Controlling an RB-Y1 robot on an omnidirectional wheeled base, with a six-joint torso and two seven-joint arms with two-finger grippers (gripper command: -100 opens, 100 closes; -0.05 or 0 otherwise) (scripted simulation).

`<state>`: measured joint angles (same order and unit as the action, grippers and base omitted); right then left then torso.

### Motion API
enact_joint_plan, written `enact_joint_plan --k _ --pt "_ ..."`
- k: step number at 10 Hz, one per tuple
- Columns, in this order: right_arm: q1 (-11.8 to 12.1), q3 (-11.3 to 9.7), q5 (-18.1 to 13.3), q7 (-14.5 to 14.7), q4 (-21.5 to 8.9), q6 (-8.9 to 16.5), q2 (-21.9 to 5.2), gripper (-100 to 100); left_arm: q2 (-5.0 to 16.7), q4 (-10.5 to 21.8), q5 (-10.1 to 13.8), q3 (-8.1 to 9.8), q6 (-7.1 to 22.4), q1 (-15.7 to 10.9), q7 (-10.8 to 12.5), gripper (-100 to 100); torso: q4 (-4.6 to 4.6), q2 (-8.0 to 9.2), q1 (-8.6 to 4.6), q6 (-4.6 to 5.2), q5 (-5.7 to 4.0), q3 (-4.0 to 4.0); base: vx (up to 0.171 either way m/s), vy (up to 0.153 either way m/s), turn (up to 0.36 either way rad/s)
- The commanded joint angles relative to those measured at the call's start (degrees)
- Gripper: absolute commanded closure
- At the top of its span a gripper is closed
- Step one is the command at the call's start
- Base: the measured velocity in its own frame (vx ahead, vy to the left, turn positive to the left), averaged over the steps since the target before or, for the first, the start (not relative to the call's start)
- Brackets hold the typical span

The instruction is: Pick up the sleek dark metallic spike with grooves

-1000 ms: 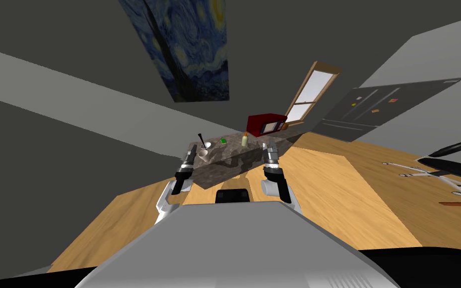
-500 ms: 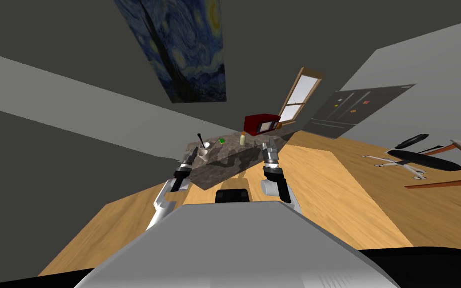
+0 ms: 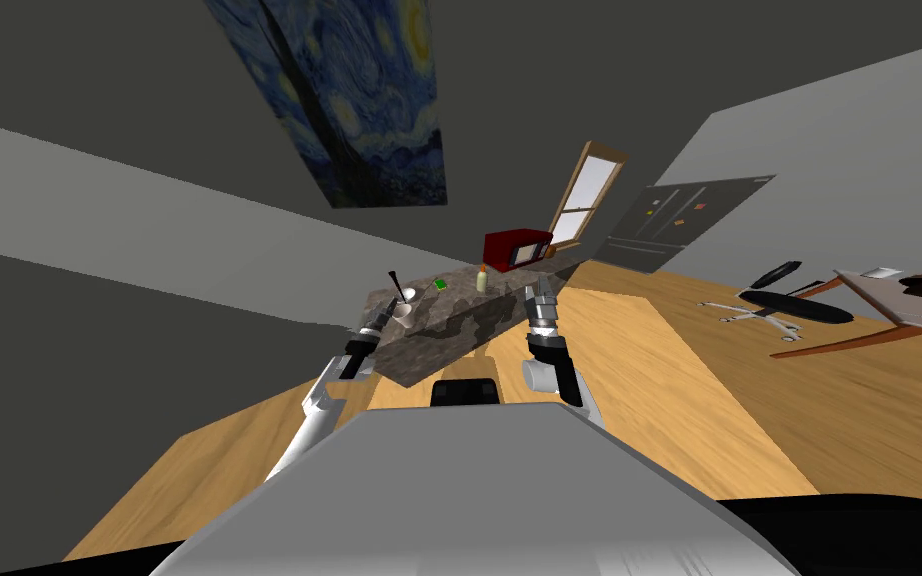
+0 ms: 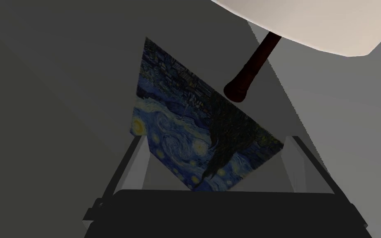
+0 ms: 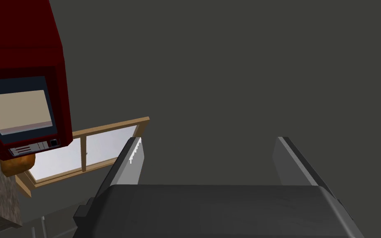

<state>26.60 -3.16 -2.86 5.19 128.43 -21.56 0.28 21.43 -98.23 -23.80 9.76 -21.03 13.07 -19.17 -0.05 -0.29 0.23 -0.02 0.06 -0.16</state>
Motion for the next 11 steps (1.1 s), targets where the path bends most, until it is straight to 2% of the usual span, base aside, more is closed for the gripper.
enact_joint_plan --k 1,5,10,11 --pt "0.00 0.00 0.00 0.00 0.00 0.00 0.00 0 1.49 1.97 -1.39 -0.02 0.26 -0.53 -1.67 -100 0.00 0.00 0.00 0.00 0.00 0.00 0.064 0.044 -0.089" --pt "0.01 0.00 0.00 0.00 0.00 0.00 0.00 0 5.12 7.96 -4.56 0.11 0.28 -2.41 -5.40 -100 -0.03 -0.15 -0.04 0.00 -0.01 -0.09 0.082 0.027 -0.102" --pt "0.01 0.00 0.00 0.00 0.00 0.00 0.00 0 8.34 14.01 -7.71 0.09 0.17 -4.29 -9.15 -100 -0.03 -0.14 -0.07 -0.01 -0.01 -0.08 0.078 0.024 -0.080" --pt "0.01 0.00 0.00 0.00 0.00 0.00 0.00 0 8.05 13.32 -7.25 0.16 0.11 -4.08 -8.51 -100 -0.03 -0.13 -0.08 -0.01 -0.02 -0.08 0.032 0.011 -0.009"
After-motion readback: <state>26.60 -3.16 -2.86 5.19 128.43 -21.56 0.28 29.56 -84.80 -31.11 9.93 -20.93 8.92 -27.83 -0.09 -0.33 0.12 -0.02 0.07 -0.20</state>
